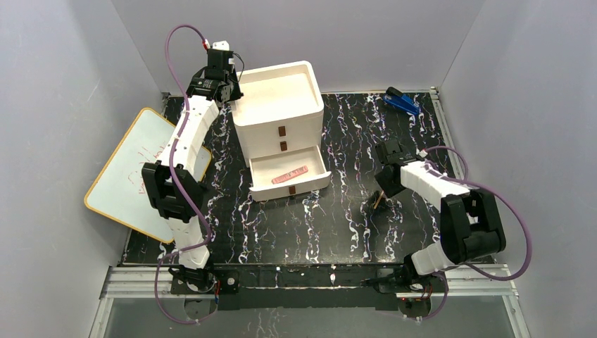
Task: Organize the makeup
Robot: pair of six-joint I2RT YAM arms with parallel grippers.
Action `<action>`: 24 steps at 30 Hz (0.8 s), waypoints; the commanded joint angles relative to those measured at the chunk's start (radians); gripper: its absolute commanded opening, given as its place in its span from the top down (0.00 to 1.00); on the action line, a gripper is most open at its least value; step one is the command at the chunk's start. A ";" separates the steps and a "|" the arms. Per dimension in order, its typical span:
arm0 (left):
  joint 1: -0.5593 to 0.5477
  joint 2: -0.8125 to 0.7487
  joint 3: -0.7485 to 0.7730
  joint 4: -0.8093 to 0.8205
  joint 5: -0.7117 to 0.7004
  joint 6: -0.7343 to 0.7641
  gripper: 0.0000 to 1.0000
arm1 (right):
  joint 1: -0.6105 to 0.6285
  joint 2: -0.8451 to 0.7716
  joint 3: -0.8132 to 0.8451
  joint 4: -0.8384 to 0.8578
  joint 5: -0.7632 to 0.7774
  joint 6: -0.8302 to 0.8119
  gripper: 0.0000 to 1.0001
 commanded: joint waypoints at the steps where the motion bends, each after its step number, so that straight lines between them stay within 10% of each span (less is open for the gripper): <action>1: -0.007 0.091 -0.065 -0.289 0.101 0.017 1.00 | -0.005 0.046 0.043 0.016 -0.006 -0.023 0.53; 24: -0.006 0.090 -0.054 -0.302 0.083 0.028 1.00 | -0.009 0.144 0.038 0.013 -0.032 -0.062 0.64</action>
